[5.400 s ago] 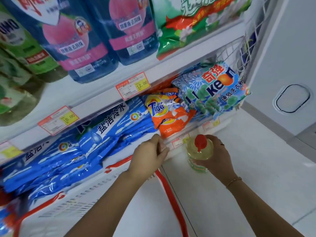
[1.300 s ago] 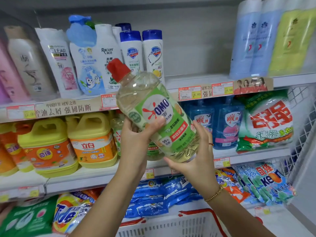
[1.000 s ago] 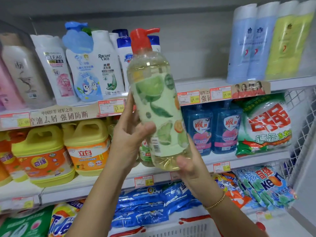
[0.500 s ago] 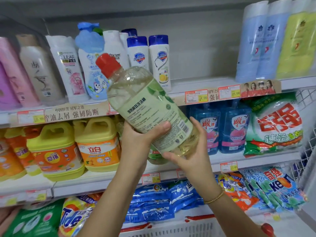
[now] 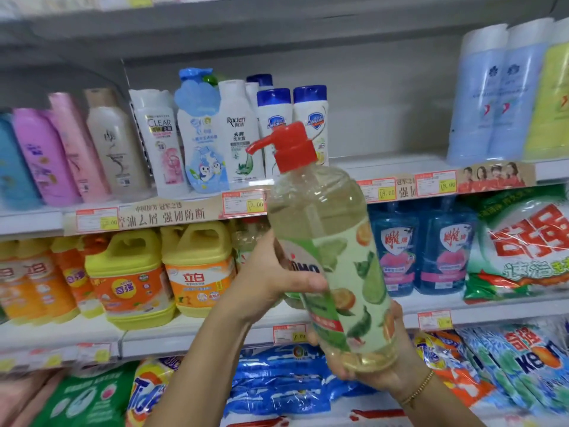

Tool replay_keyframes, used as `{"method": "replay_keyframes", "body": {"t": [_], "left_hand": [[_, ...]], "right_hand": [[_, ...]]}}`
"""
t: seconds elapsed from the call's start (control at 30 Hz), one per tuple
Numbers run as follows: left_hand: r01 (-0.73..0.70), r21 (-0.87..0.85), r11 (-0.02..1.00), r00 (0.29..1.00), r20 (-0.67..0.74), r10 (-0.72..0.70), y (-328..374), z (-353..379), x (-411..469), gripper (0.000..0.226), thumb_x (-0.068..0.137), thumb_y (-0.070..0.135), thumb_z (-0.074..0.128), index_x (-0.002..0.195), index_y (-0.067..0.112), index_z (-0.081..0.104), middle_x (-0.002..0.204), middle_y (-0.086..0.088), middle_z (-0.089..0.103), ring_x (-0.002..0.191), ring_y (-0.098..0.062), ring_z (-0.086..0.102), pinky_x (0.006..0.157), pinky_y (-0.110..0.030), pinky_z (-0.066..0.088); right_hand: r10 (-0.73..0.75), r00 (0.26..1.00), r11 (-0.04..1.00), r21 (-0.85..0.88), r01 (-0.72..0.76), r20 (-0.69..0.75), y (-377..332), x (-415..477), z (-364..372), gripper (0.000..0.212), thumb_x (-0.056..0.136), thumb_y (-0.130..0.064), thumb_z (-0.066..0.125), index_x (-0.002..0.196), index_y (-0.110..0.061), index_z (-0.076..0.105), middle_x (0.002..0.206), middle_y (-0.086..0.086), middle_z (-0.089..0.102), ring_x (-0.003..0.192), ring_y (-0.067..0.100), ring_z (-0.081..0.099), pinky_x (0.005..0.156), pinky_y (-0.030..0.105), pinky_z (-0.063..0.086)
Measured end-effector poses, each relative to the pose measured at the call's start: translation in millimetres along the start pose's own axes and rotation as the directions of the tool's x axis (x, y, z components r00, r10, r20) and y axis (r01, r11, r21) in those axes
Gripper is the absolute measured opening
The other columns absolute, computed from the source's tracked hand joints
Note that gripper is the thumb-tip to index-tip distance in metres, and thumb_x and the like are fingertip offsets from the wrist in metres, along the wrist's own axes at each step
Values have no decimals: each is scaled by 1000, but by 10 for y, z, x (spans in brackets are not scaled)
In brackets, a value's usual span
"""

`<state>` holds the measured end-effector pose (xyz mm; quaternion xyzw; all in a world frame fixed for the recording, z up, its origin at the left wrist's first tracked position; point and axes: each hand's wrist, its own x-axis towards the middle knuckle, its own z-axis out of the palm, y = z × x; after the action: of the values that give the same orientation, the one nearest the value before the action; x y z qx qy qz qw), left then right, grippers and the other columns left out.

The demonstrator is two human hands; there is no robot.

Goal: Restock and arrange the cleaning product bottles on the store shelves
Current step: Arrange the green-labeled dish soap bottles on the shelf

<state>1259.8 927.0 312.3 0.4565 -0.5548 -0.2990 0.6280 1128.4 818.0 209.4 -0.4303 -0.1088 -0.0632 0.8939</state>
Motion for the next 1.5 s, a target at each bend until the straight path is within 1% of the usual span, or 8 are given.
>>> {"method": "replay_keyframes", "body": {"t": [0.17,0.37,0.67,0.8,0.93,1.13,1.27,1.5], "left_hand": [[-14,193,981,990,-138,42,37,18,-47,95,35,32,90,119,2,55,104,-15,72,97,-31,69,81,-44,55],[-12,77,997,924,-380,41,158,-3,-74,74,42,33,86,109,12,61,98,-4,74,91,-23,71,75,-33,56],[207,-294,933,895,-328,-302,254,-90,-97,35,70,41,67,90,15,76,101,-9,74,97,-25,69,90,-48,54],[306,-411,859,890,-196,-411,247,-59,-101,57,67,46,73,112,11,71,118,-13,67,105,-27,67,82,-50,57],[361,-562,744,892,-26,-452,198,72,-78,89,54,36,89,132,6,57,129,-17,61,112,-29,64,82,-48,56],[447,-603,661,860,87,-503,104,446,1,54,77,51,60,103,6,75,111,-15,70,99,-28,69,79,-49,57],[521,-628,578,818,174,-548,-94,639,6,73,67,37,82,130,7,59,130,-16,60,116,-32,61,87,-56,53],[412,-207,888,901,-52,-430,-443,1210,33,64,62,14,81,122,3,60,112,-15,70,101,-30,69,86,-47,56]], "right_hand": [[74,997,997,38,-73,-10,-39,-34,45,78,90,-68,34,141,-10,44,134,23,52,103,34,64,82,40,55],[-28,993,962,-274,-4,-112,-228,-138,170,91,66,-31,86,141,-12,36,132,20,56,118,39,57,92,45,53],[-302,914,381,-913,-145,-271,-436,-299,949,65,63,-61,60,120,-33,45,101,-17,67,86,-1,67,67,14,51],[-280,884,456,-862,-220,-374,-493,-321,1069,87,59,-79,62,124,-24,45,102,0,69,67,23,73,66,38,60],[-251,885,494,-838,-232,-392,-661,-411,1222,87,68,-80,55,122,-12,54,98,11,71,63,26,72,58,31,60],[-196,883,519,-809,-275,-426,-863,-722,1316,80,62,-70,46,116,-12,59,94,7,72,69,25,73,63,30,61],[-67,857,584,-716,-381,-511,-903,-1077,1112,73,62,-70,44,106,-15,65,92,10,75,79,24,73,72,29,60],[-192,783,642,-679,-356,-592,-1020,-1624,495,69,69,-50,67,129,-18,56,119,-1,68,111,18,64,102,43,46]]}}
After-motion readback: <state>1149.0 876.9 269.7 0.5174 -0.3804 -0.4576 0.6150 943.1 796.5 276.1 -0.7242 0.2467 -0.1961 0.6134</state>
